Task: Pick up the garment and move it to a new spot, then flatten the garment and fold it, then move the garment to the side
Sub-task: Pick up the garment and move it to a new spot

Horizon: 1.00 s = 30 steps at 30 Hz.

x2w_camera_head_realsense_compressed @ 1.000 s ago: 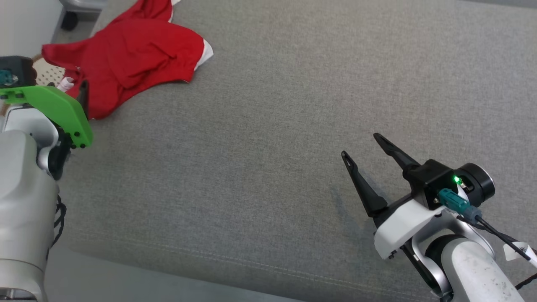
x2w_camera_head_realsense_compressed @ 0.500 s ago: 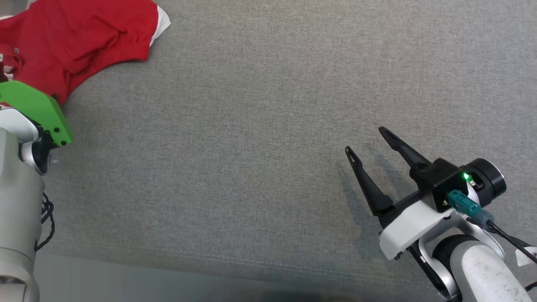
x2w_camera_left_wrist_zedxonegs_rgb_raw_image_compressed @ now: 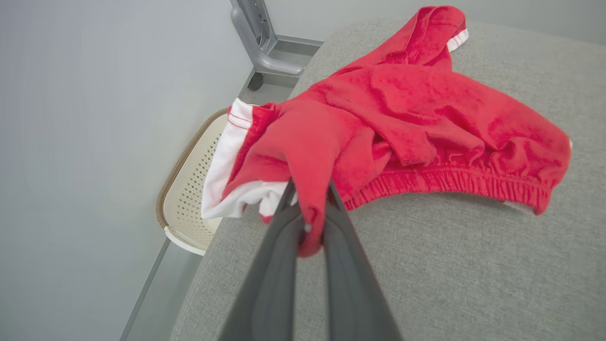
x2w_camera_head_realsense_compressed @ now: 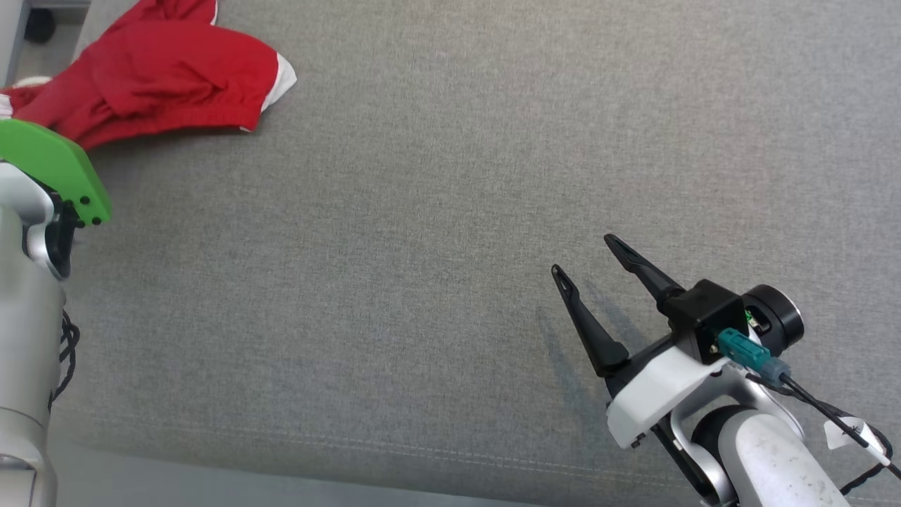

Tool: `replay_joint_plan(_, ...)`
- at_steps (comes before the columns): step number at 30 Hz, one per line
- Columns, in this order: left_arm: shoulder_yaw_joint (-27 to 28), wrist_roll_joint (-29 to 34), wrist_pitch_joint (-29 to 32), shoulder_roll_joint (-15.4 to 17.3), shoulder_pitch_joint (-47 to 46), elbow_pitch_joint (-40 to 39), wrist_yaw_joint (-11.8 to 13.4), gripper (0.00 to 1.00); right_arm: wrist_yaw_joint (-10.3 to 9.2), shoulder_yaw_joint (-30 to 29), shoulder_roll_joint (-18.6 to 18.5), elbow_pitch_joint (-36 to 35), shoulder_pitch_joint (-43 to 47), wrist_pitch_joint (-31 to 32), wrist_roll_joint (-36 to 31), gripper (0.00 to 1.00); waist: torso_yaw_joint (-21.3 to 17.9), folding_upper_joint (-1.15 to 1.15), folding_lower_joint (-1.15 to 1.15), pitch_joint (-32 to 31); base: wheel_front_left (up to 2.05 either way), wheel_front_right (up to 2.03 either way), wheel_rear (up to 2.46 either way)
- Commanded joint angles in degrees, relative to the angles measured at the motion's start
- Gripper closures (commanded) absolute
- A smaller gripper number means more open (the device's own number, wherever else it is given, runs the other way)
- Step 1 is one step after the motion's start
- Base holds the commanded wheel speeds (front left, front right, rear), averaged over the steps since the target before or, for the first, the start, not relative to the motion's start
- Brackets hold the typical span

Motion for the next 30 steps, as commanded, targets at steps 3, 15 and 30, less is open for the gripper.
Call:
replay_joint_plan(3,-0.4,0.6,-1.5,0.6,-2.0,-1.6,-0.5,1.00,-0.07,0.2,1.3,2.4,1.2,-1.8,0.8,0.00,-1.9,0.00,-0.01,-7.6,0.00,0.00,0.00)
replay_joint_plan(15,-5.3,3.1,-2.1,-3.6,-5.6,-9.2,-3.2,1.00,-0.07,-0.4,4.7,8.7,5.8,-6.9,2.8,0.00,-8.1,0.00,-0.01,-20.0,0.00,0.00,0.00)
replay_joint_plan(30,-9.2,0.1,-2.6,-13.9,-3.5,-23.8,-5.6,1.00,-0.07,-1.6,5.7,9.6,6.1,-8.6,2.4,0.00,-18.0,0.00,-0.01,-21.1,0.00,0.00,0.00)
